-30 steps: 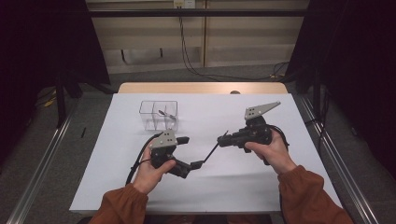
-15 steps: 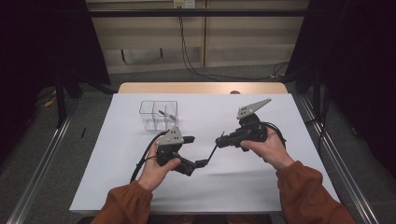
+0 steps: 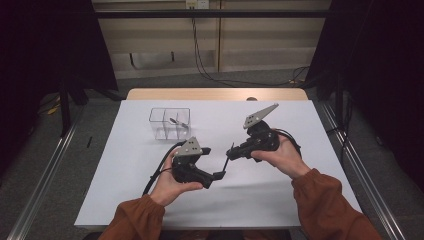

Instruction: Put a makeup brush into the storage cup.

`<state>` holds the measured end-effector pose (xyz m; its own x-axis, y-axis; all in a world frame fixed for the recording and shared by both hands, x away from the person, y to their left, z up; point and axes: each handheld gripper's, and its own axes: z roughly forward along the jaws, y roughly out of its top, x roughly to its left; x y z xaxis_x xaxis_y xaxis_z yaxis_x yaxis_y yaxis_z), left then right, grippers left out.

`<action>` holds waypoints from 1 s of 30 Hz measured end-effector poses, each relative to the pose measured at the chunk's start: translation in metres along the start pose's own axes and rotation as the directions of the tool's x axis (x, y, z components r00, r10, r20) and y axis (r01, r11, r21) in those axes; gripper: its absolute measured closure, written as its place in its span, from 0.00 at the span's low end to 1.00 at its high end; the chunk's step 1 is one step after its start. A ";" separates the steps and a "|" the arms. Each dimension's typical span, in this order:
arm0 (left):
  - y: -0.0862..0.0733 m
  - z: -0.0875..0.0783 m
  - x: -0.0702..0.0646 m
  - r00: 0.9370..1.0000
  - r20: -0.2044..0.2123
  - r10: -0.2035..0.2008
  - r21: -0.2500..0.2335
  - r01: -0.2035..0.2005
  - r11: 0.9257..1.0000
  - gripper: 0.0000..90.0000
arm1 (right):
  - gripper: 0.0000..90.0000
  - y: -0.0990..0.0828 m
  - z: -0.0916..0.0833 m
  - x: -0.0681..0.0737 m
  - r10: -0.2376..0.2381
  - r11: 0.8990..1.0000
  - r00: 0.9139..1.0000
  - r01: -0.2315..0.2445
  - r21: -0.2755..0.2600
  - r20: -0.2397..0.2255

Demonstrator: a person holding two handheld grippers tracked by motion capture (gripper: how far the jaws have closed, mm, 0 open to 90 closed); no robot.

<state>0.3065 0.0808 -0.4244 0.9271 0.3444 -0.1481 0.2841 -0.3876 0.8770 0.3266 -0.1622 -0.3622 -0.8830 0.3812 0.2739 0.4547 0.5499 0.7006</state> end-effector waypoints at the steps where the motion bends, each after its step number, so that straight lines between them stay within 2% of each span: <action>1: 0.000 0.000 0.000 1.000 0.008 0.002 0.005 -0.002 1.000 0.07 | 0.95 0.001 0.001 0.000 -0.002 1.000 1.000 0.002 0.004 -0.001; 3: 0.000 0.000 -0.001 1.000 0.006 0.008 0.005 -0.008 1.000 0.09 | 0.95 0.002 0.004 0.002 -0.007 1.000 1.000 0.007 0.012 -0.002; 6: 0.000 -0.001 -0.003 1.000 0.015 0.024 0.022 -0.024 0.999 0.19 | 0.95 0.004 0.006 0.003 -0.010 1.000 1.000 0.010 0.006 -0.010; 10: -0.001 0.000 -0.002 1.000 0.017 0.010 0.038 -0.010 0.999 0.31 | 0.95 0.006 0.012 0.006 -0.017 1.000 1.000 0.017 0.004 -0.022; 18: 0.000 -0.005 -0.001 0.999 0.040 0.003 0.018 -0.004 1.000 0.59 | 0.96 0.009 0.018 0.008 -0.030 0.999 0.999 0.030 0.012 -0.029; 20: 0.000 -0.005 -0.001 1.000 0.031 -0.003 0.016 0.002 1.000 0.66 | 0.96 0.009 0.018 0.008 -0.032 0.999 0.999 0.032 0.011 -0.030; 21: 0.000 -0.004 -0.001 0.999 0.045 -0.011 0.022 0.010 1.000 0.68 | 0.96 0.009 0.019 0.008 -0.032 0.999 0.999 0.033 0.010 -0.033; 25: 0.000 -0.004 -0.002 0.999 0.044 -0.009 0.023 0.008 1.000 0.76 | 0.96 0.009 0.020 0.010 -0.034 0.999 0.999 0.034 0.010 -0.032; 28: 0.000 -0.004 -0.002 0.999 0.041 -0.008 0.008 0.007 1.000 0.82 | 0.96 0.010 0.021 0.011 -0.039 0.999 0.999 0.039 0.009 -0.033; 30: 0.001 -0.005 -0.003 0.999 0.053 -0.010 0.001 0.010 1.000 0.86 | 0.96 0.010 0.021 0.011 -0.042 0.999 0.998 0.042 0.005 -0.036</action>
<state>0.3030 0.0835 -0.4207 0.9359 0.3024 -0.1806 0.2932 -0.3850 0.8751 0.3237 -0.1367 -0.3666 -0.9051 0.3303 0.2679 0.4174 0.5692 0.7083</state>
